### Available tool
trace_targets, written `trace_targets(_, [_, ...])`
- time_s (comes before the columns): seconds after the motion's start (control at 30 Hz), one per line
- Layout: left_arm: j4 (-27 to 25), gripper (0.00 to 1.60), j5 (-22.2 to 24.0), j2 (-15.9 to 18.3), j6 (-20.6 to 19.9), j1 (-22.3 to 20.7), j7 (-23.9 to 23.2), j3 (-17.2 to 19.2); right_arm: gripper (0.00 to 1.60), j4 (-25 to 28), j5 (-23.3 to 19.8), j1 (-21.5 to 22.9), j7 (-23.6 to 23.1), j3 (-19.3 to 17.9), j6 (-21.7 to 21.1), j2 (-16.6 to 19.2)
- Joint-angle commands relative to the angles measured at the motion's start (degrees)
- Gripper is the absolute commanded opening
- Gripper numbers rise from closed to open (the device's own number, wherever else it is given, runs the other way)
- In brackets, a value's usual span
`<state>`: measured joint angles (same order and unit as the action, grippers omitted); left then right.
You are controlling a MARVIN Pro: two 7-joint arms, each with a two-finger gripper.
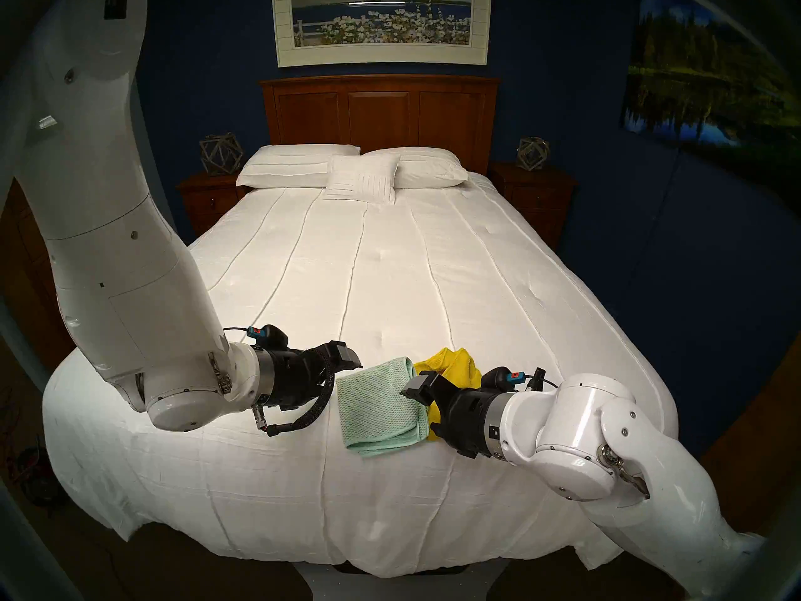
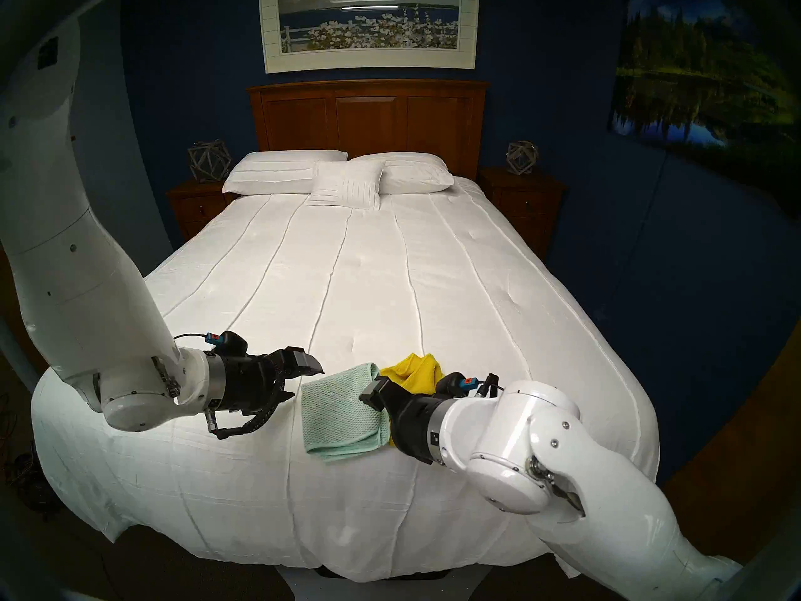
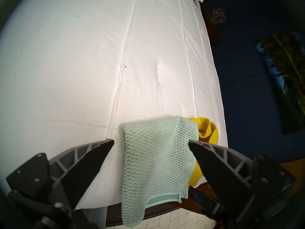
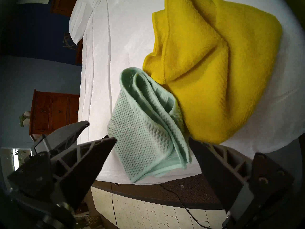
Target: Fold the hand towels twice and stack them up
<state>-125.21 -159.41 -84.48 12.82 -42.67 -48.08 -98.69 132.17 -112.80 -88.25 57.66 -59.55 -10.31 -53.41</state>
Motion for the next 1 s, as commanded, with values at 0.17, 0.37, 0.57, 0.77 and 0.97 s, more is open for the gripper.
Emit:
trace_targets(0.17, [0.0,1.60,-0.2,0.0,-0.1,-0.7,-0.2,0.2,1.60,-1.6,3.0,3.3,-1.0,1.9,1.1,-3.6])
trace_targets(0.37, [0.0,1.60,-0.3,0.0,-0.1,-0.7,-0.2,0.2,1.60,-3.8,3.5,4.1,-1.0,2.5,2.0,-4.9])
trace_targets(0.57, [0.0,1.60,-0.3,0.0,-0.1,-0.7,-0.2,0.2,1.60,-7.5,5.2,4.7,-2.4,4.1,3.5,-7.3])
trace_targets(0.77, [0.0,1.60,-0.3,0.1,-0.1,-0.7,-0.1,0.2,1.60,-8.8,5.9,5.8,-3.2,5.1,3.8,-8.5])
trace_targets(0.97, [0.0,1.60,-0.4,0.1,-0.1,-0.7,-0.1,0.2,1.27,-9.1,6.0,6.5,-3.1,5.4,3.4,-8.4])
